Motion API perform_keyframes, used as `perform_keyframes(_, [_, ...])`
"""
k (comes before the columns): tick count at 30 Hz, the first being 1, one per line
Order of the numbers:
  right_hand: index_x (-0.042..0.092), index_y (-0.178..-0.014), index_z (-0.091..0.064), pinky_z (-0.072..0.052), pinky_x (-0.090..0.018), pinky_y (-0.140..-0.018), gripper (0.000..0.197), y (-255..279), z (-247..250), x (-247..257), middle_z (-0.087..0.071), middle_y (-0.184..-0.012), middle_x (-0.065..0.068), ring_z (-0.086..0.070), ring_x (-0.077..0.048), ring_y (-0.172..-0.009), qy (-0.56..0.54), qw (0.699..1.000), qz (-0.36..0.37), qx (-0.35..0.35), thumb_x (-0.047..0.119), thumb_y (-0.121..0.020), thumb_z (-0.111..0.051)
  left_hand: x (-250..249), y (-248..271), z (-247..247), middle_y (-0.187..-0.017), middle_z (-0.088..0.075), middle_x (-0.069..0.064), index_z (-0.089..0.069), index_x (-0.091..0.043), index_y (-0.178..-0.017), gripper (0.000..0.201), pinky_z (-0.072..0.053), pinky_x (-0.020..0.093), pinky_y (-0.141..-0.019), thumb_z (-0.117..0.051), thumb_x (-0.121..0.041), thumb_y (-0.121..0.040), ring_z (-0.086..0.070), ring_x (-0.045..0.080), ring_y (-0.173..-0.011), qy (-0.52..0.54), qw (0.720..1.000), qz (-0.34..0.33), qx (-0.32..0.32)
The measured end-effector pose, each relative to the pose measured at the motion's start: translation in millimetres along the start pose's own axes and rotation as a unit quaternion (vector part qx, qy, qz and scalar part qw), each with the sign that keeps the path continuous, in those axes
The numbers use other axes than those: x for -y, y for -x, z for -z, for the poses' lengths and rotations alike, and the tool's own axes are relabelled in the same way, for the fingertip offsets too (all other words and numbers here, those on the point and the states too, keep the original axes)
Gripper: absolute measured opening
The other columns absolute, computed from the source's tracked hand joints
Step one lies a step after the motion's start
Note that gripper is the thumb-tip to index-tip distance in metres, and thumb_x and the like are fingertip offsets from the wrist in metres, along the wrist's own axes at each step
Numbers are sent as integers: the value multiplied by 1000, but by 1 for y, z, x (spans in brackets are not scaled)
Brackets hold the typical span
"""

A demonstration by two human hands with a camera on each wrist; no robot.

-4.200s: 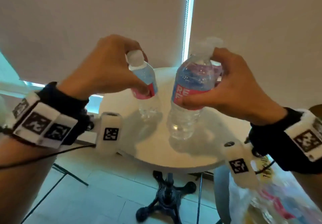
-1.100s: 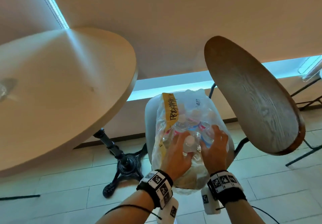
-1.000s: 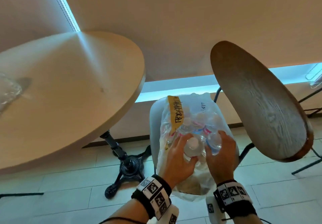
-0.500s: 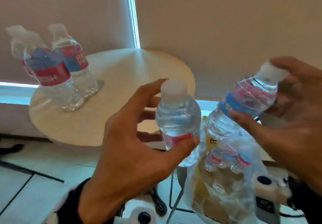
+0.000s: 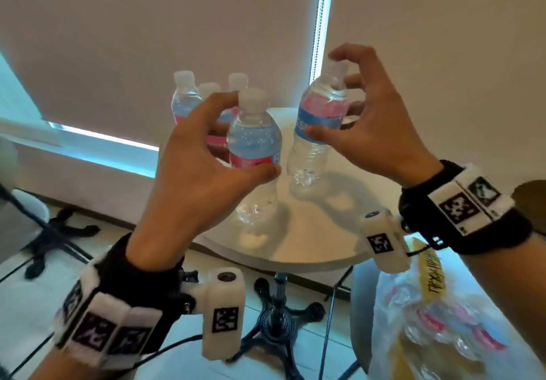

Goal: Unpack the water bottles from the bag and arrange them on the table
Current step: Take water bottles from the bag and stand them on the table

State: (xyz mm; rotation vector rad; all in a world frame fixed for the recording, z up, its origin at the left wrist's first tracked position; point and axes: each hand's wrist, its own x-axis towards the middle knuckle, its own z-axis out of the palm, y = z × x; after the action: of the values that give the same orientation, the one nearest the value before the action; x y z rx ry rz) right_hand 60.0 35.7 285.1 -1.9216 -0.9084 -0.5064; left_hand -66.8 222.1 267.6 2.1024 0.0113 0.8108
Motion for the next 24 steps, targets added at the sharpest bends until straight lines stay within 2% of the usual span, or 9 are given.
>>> perform_keyframes(2, [19, -134, -44, -59, -33, -77, 79, -9, -17, -4, -49, -122, 19, -58, -15, -104, 16, 1000, 10, 13, 21, -68, -87, 11, -4, -3, -109, -68, -16, -58, -35, -131, 81, -59, 15, -71, -95, -34, -60, -67, 1, -87, -3, 1000, 1, -9])
perform_keyframes(4, [19, -134, -44, -58, -32, -77, 78, -15, -31, -7, -52, -123, 13, -59, -19, -105, 23, 999, 12, 22, 20, -68, -87, 18, -7, -6, -110, -67, -19, -57, -37, -133, 80, -57, 11, -71, -94, -38, -61, -65, -5, -90, -9, 1000, 4, -19])
perform_keyframes(7, [18, -134, -44, -59, -28, -77, 79, -21, -46, -11, -55, -122, 8, -62, -18, -101, 28, 999, 11, 34, 20, -68, -87, 25, -10, -9, -103, -65, -23, -58, -37, -131, 77, -50, 2, -68, -93, -35, -62, -62, -11, -91, -3, 1000, 7, -27])
perform_keyframes(11, [20, -134, -44, -58, -24, -77, 79, -24, -55, -19, -56, -123, 8, -62, -18, -103, 34, 998, -1, 48, 21, -69, -89, 32, -11, -14, -94, -60, -31, -57, -35, -130, 73, -46, -2, -69, -91, -30, -66, -60, -19, -86, -1, 1000, -5, -24])
perform_keyframes(14, [21, -134, -43, -58, -23, -80, 80, -27, -55, -23, -56, -125, 6, -60, -19, -106, 51, 997, -12, 50, 21, -69, -89, 35, -13, -17, -97, -59, -31, -56, -32, -138, 77, -44, -3, -70, -90, -32, -69, -60, -20, -86, 5, 1000, -3, -28])
perform_keyframes(17, [22, -135, -43, -58, -19, -78, 82, -29, -55, -24, -55, -124, 7, -61, -18, -104, 60, 997, -22, 48, 22, -68, -90, 37, -12, -19, -102, -61, -28, -53, -31, -143, 82, -45, -4, -70, -89, -33, -70, -63, -13, -86, 11, 999, -5, -31])
perform_keyframes(20, [21, -134, -43, -60, -25, -81, 84, -29, -54, -23, -55, -127, 7, -62, -19, -105, 65, 996, -19, 51, 28, -67, -91, 38, -10, -20, -103, -57, -32, -50, -33, -144, 83, -44, -6, -70, -88, -39, -71, -62, -13, -87, 0, 1000, -11, -29])
perform_keyframes(22, [20, -136, -42, -60, -28, -82, 86, -29, -55, -22, -54, -129, 7, -62, -19, -105, 68, 996, -19, 56, 29, -67, -92, 39, -9, -19, -105, -59, -29, -49, -35, -145, 85, -47, -4, -73, -88, -44, -69, -62, -15, -88, -8, 1000, -7, -28])
perform_keyframes(24, [21, -141, -38, -59, -26, -83, 92, -30, -54, -23, -54, -123, 9, -62, -17, -104, 71, 995, -29, 58, 31, -66, -92, 40, -8, -19, -107, -61, -25, -49, -34, -146, 90, -51, 0, -77, -89, -47, -67, -63, -15, -90, -6, 1000, -4, -28])
